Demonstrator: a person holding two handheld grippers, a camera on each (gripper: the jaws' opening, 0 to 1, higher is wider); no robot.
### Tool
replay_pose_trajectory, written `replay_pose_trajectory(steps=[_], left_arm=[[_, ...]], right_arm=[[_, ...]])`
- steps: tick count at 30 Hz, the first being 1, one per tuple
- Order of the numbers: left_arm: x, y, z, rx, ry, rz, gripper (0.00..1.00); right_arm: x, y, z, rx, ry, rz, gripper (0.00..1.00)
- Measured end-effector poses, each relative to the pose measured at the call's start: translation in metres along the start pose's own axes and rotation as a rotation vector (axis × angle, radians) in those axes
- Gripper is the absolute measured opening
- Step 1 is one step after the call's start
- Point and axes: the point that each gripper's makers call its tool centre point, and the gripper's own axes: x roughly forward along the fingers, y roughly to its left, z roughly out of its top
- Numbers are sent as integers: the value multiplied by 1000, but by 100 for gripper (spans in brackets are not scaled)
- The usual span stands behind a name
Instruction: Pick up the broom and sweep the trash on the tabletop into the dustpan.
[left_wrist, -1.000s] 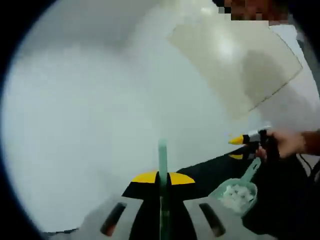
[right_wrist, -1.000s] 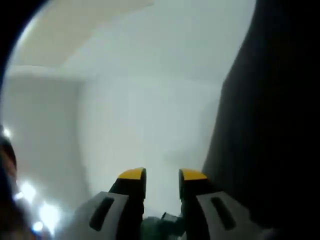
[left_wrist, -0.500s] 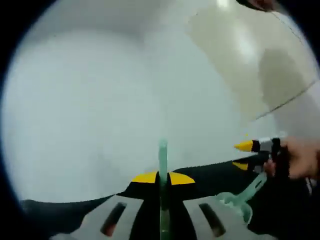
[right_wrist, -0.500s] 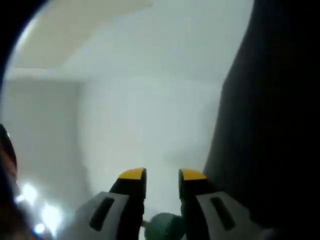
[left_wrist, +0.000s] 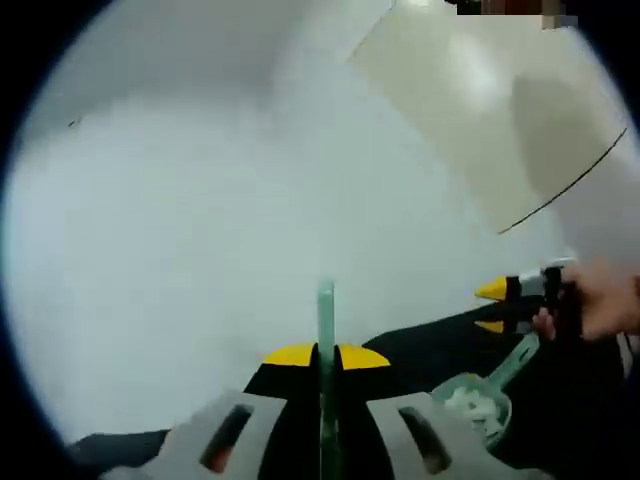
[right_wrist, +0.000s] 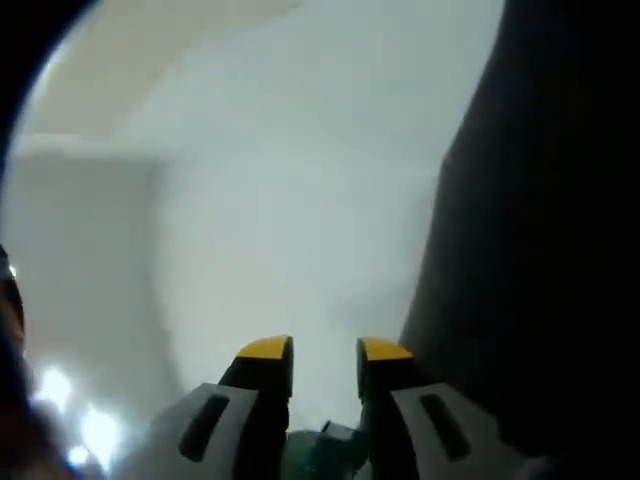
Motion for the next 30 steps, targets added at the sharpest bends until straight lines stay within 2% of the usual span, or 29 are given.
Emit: replay_pose_trajectory(steps=[1, 3, 4, 5, 6, 7, 9, 10, 11, 13, 14, 18, 20, 21, 22, 24, 27, 28, 29, 30], left_arm=[[-4, 1, -4, -33, 5, 17, 4], [-11, 5, -6, -49, 4, 52, 4], [-12, 5, -6, -52, 6, 54, 4], [-15, 4, -5, -69, -1, 54, 4], [-16, 3, -3, -69, -14, 46, 4], [-16, 2, -2, -69, -18, 39, 4], [-17, 3, -1, -82, -33, 36, 4], [-17, 5, 0, -88, -38, 37, 4], [-18, 5, 0, -93, -42, 39, 4], [-21, 9, 1, -120, -57, 49, 4], [-22, 11, 1, -126, -62, 53, 4], [-28, 20, -1, -137, -70, 70, 4], [-32, 27, 1, -157, -88, 85, 4], [-33, 29, 2, -161, -95, 90, 4], [-35, 31, 4, -162, -103, 97, 4], [-38, 35, 4, -156, -112, 114, 4], [-38, 37, 2, -176, -123, 116, 4], [-39, 37, 2, -186, -127, 113, 4], [-39, 37, 2, -197, -128, 108, 4], [-40, 37, 2, -201, -131, 108, 4]], right_arm=[[0, -1, -4, 12, 21, -12, 27], [-9, 0, -14, 128, 80, -49, 28], [-16, 1, -12, 159, 70, -58, 28], [-26, -1, -6, 117, 33, -95, 29], [-36, -3, -4, 48, 18, -144, 29], [-43, -1, -7, 17, 26, -164, 32], [-62, 3, -23, -28, 87, -203, 36], [-71, 1, -30, -35, 112, -232, 35], [-77, 7, -43, -39, 145, -218, 34], [-91, 7, -72, -63, 262, -260, 30], [-93, 9, -80, -61, 282, -262, 28], [-76, -1, -93, -51, 265, -293, 27], [-66, -8, -84, -38, 189, -335, 27], [-63, -10, -76, 12, 122, -346, 27], [-56, -12, -76, 56, 108, -346, 27], [-49, -20, -83, 40, 112, -378, 26], [-41, -28, -86, 24, 103, -416, 14], [-41, -33, -83, 17, 107, -434, 13], [-41, -31, -84, 54, 112, -427, 12], [-42, -27, -86, 68, 147, -416, 12]])
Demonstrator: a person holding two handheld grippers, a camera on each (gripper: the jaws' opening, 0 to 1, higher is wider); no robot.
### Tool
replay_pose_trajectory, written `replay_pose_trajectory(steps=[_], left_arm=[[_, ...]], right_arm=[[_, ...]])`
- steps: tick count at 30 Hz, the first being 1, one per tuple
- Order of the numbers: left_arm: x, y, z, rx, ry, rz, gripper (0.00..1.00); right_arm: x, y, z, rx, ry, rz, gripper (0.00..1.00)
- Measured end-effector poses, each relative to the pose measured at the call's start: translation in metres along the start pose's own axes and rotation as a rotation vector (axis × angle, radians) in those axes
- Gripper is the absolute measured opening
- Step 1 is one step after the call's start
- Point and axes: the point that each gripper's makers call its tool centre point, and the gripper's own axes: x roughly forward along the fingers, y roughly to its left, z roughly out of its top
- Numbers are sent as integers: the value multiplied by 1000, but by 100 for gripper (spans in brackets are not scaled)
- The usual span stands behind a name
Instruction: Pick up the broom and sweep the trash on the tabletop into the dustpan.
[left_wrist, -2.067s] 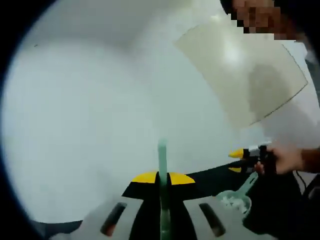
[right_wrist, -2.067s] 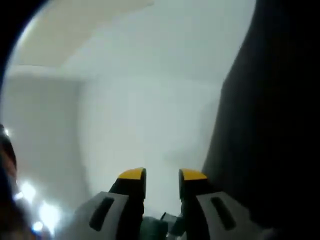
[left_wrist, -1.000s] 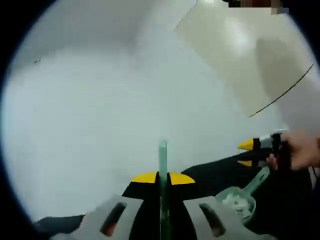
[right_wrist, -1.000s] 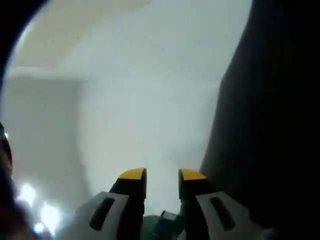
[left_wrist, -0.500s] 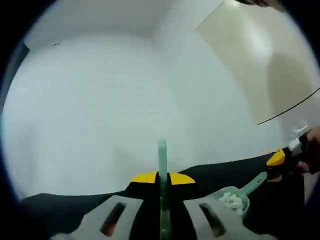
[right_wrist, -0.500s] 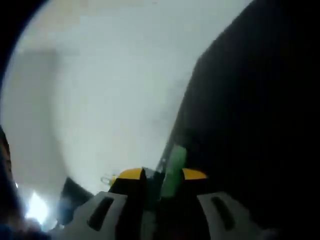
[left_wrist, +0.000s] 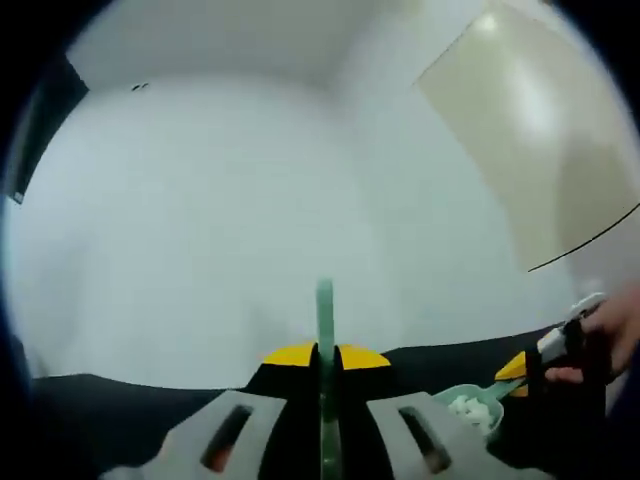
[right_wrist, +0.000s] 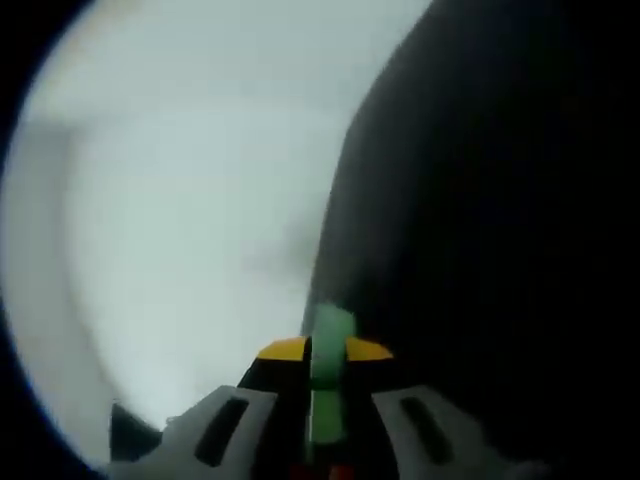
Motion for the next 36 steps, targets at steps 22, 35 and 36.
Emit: replay_pose_trajectory(steps=[22, 35, 36], left_arm=[[30, -29, -24, -38, 15, -76, 4], [12, -14, 59, -149, -172, -19, 4], [10, -5, 62, -94, -158, -7, 4]], right_arm=[[-34, 9, -12, -36, 97, 41, 47], [-12, 23, 87, -20, -193, 242, 36], [-5, 27, 83, -37, -168, 265, 36]])
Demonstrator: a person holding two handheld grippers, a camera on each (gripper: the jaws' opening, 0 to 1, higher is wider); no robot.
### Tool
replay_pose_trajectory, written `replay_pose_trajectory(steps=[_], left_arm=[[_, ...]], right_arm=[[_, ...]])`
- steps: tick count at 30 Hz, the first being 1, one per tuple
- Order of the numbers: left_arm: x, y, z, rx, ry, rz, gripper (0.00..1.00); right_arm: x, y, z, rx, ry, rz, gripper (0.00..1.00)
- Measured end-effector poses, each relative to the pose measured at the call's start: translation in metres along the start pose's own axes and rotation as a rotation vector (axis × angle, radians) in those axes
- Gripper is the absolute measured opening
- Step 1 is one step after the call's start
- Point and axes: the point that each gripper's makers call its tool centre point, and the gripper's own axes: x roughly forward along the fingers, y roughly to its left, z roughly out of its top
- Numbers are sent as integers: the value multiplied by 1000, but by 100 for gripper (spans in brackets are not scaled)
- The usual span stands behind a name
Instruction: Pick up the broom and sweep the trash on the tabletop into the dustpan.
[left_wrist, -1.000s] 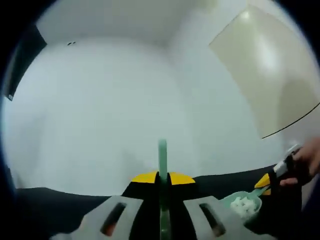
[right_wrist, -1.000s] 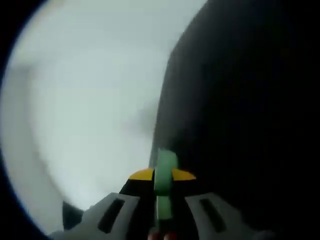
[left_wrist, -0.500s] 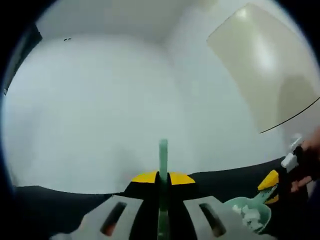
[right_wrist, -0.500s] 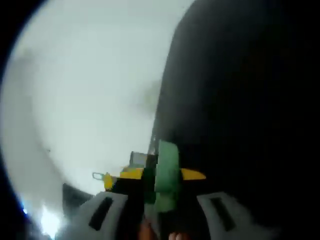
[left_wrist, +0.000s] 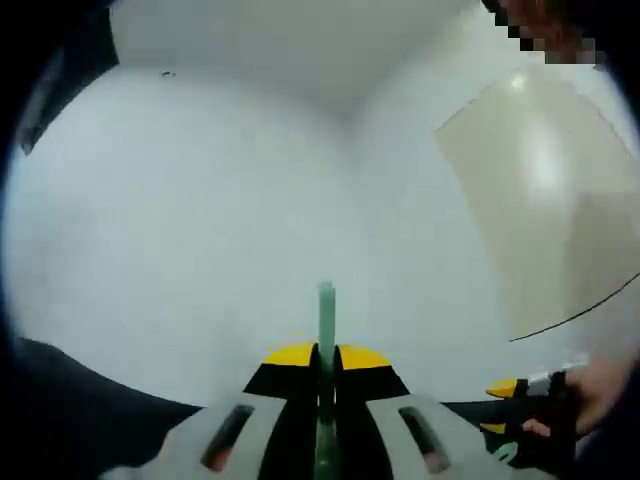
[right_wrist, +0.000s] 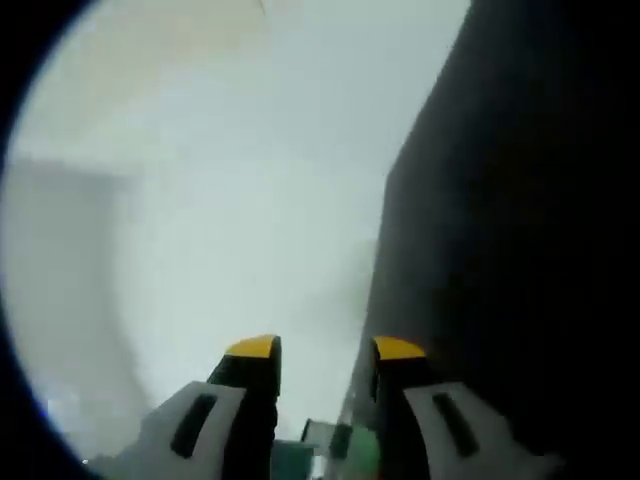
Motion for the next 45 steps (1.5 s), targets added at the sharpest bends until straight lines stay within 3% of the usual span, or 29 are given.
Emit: replay_pose_trajectory(steps=[3, 4, 6, 8, 10, 15, 19, 22, 23, 24, 25, 26, 27, 28, 30, 33, 36, 38, 42, 44, 45], left_arm=[[-11, 33, 27, 158, -44, 33, 4], [-14, 47, 29, 245, -29, 54, 4], [-17, 73, 29, 321, 12, 98, 4], [-24, 106, 33, 333, 9, 166, 4], [-23, 129, 30, 350, 18, 178, 4], [-16, 171, -7, 175, 94, 164, 4], [-1, 185, -38, 125, 164, 130, 4], [26, 196, -61, 4, 184, 90, 4], [33, 197, -73, -85, 213, 66, 4], [34, 205, -91, -135, 295, 89, 4], [31, 206, -113, -146, 406, 74, 4], [27, 204, -125, -153, 481, 55, 4], [31, 206, -113, -166, 389, 41, 4], [19, 209, -118, -180, 441, 59, 4], [13, 211, -110, -130, 439, 34, 4], [3, 219, -108, -134, 507, 19, 5], [-3, 219, -111, -117, 610, -18, 5], [1, 211, -110, -98, 646, -77, 6], [5, 204, -129, -49, 718, -115, 10], [0, 195, -150, -80, 801, -139, 16], [-1, 193, -157, -99, 826, -137, 14]], right_arm=[[15, 8, -10, -36, 39, 76, 36], [17, 11, -13, -73, 46, 91, 36], [18, 15, -17, -200, 41, 107, 37], [18, 12, -26, -276, 65, 83, 36], [17, 12, -28, -254, 76, 92, 36], [17, 4, -23, -217, 68, 72, 33], [16, 5, -27, -246, 74, 69, 33], [17, 4, -27, -242, 73, 65, 33], [18, 3, -26, -239, 77, 64, 33], [18, 3, -27, -240, 79, 61, 33], [17, 3, -27, -243, 82, 61, 33], [16, 3, -28, -245, 83, 63, 33], [16, 3, -28, -244, 86, 64, 33], [14, 4, -28, -243, 85, 65, 33], [13, 5, -26, -246, 80, 70, 33], [13, 5, -27, -255, 79, 62, 33], [13, 4, -27, -255, 83, 54, 32], [12, 4, -27, -251, 89, 56, 32], [12, 4, -27, -248, 86, 60, 31], [12, 4, -26, -243, 81, 61, 30], [13, 5, -26, -239, 80, 61, 30]])
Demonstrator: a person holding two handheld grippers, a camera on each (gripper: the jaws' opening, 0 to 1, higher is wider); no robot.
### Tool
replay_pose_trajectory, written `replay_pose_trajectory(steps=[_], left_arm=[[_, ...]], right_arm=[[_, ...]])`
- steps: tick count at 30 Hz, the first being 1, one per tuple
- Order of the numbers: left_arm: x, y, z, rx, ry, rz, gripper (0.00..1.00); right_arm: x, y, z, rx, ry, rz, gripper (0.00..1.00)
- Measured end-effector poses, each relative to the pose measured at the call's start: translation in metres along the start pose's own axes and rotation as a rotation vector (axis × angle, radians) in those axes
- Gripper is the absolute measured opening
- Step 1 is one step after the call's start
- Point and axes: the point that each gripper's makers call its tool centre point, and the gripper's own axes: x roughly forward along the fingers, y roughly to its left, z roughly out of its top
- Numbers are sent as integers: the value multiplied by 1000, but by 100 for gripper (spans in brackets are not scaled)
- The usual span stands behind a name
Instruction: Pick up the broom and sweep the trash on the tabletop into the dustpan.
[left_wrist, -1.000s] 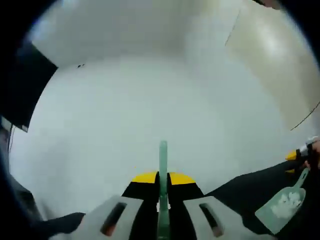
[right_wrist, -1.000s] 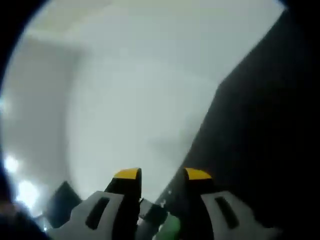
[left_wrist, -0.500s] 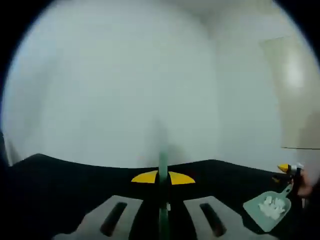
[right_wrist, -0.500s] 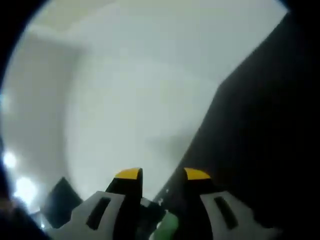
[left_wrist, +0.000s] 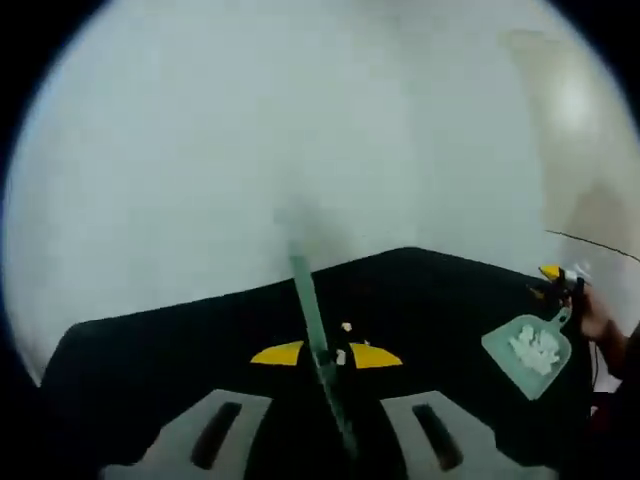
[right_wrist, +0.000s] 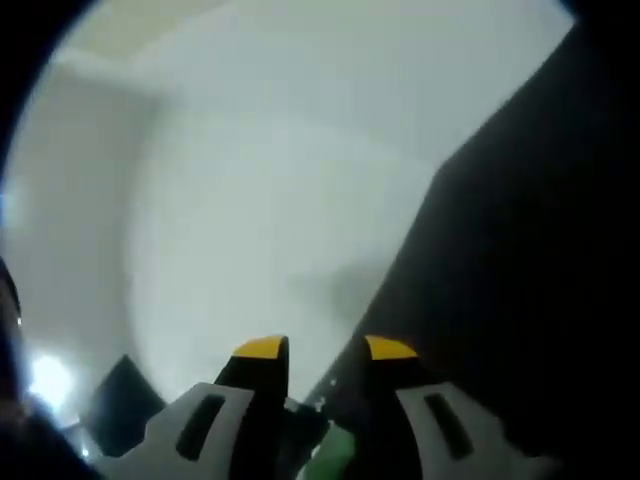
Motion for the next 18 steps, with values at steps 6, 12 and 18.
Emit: replay_pose_trajectory(steps=[6, 12, 18], left_arm=[[10, 1, 6, -7, -2, 27, 4], [17, 21, 40, 91, -72, 95, 4], [86, 42, 56, 250, -42, 207, 4]], right_arm=[[1, 2, -1, 7, 4, 4, 29], [0, 5, -4, 19, 15, 18, 29], [1, 4, -6, -3, 27, -6, 29]])
